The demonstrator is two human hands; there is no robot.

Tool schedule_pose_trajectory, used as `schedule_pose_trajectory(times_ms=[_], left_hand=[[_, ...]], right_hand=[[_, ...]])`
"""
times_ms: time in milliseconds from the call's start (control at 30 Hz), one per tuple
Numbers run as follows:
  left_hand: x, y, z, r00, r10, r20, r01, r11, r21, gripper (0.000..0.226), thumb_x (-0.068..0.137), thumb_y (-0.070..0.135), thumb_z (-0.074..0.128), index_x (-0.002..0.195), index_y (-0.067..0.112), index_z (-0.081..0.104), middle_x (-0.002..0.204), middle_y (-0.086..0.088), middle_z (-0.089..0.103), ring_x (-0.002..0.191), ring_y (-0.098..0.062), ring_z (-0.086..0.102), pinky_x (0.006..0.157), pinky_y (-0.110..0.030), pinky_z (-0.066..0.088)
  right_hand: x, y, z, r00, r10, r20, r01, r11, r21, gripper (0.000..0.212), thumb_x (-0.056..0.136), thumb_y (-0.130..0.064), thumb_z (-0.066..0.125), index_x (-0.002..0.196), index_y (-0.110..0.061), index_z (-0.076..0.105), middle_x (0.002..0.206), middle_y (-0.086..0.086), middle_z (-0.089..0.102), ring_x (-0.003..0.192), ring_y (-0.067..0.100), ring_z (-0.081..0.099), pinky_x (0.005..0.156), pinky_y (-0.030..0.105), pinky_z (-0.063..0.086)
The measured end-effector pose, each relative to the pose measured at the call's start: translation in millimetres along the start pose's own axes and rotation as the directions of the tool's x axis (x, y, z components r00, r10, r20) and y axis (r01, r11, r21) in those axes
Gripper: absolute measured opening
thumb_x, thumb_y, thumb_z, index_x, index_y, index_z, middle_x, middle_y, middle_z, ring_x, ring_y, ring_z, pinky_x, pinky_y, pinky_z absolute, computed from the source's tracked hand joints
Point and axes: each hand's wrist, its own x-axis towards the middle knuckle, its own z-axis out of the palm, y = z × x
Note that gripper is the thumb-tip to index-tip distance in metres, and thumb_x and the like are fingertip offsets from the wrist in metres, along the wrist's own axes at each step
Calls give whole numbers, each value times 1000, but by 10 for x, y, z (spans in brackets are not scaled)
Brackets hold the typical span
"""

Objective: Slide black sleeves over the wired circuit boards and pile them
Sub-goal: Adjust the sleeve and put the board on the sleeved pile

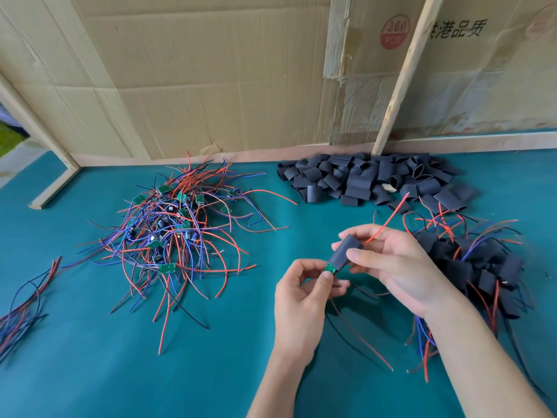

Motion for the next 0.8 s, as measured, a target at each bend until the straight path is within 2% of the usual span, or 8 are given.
schedule_pose_trajectory(times_ms=[167,300,433,533,633,733,800], left_hand=[[0,3,-6,1000,-19,21,19,1000,-19,1,97,-1,63,97,-1,62,76,-15,75,72,-29,76,67,-27,58],[0,24,-6,1000,-20,10,21,998,-59,16,88,5,63,100,-2,55,78,-12,71,67,-30,73,60,-27,55],[-1,18,-10,1000,21,20,-20,999,-42,18,89,-3,56,106,3,53,81,-10,68,66,-26,70,59,-26,53],[-8,11,-10,998,58,16,-58,998,-17,18,97,-11,54,108,4,55,85,-10,69,70,-24,70,63,-25,54],[-18,23,2,998,62,5,-61,998,-20,21,94,-11,59,108,4,58,88,-8,70,75,-24,72,67,-25,55],[-19,27,15,997,74,15,-74,997,21,15,91,-8,62,102,3,64,90,-4,72,78,-20,71,71,-22,55],[-16,27,13,997,80,14,-81,996,39,10,95,-7,61,100,1,64,88,-2,73,75,-17,71,69,-21,54]], right_hand=[[-44,-48,-83,998,15,67,-10,998,-70,34,80,-3,80,112,-12,73,116,17,76,103,20,72,88,28,55],[-35,-30,-42,996,10,92,1,993,-115,33,84,1,77,109,-19,77,116,12,77,94,12,69,79,19,54],[-19,15,56,993,40,107,-32,997,-77,35,83,-10,72,115,-24,76,117,13,77,100,19,71,83,26,56],[4,70,115,995,51,84,-51,999,2,36,84,-7,74,119,-13,72,117,18,75,100,24,72,80,28,57],[19,93,159,997,70,25,-73,992,108,37,83,-7,73,120,-5,68,114,23,75,94,25,72,71,25,56],[31,100,152,995,101,8,-101,982,161,40,82,-7,74,121,-4,65,113,26,74,100,31,71,78,34,55],[35,97,161,993,114,22,-116,979,168,40,82,-3,77,121,-4,65,113,28,74,97,32,71,78,37,56]])
